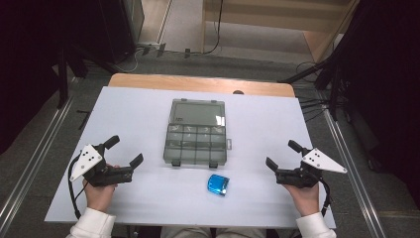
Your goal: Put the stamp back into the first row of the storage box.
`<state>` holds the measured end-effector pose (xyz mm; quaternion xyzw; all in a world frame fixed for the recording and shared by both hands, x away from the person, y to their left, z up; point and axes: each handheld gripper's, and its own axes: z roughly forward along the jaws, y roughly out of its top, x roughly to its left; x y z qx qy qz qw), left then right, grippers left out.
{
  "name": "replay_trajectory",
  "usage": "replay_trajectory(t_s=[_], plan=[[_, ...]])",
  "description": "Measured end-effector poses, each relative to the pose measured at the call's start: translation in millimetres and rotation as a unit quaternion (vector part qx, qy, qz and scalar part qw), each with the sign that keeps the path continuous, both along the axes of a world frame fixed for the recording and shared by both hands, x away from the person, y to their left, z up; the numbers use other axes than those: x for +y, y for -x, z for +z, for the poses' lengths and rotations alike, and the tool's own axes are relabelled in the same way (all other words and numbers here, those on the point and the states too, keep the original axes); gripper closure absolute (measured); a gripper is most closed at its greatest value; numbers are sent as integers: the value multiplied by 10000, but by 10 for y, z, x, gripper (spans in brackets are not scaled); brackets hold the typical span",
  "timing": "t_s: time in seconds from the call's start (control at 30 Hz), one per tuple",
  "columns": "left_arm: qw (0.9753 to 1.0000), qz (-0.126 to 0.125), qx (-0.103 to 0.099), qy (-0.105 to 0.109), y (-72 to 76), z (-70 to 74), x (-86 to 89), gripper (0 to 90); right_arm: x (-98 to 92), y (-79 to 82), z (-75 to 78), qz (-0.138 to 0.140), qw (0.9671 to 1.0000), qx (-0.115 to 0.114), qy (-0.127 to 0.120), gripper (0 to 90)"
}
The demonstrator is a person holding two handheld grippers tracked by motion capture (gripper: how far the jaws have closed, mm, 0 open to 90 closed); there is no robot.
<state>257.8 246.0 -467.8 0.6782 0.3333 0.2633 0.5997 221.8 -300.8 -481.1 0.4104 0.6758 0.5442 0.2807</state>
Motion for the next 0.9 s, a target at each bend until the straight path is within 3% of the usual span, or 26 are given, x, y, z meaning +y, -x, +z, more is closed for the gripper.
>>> replay_trajectory(t_s=[0.9], plan=[[10000,-49,52,32,-2,-5,-1,0,73,-26,-40,300,9992,217,127,0]])
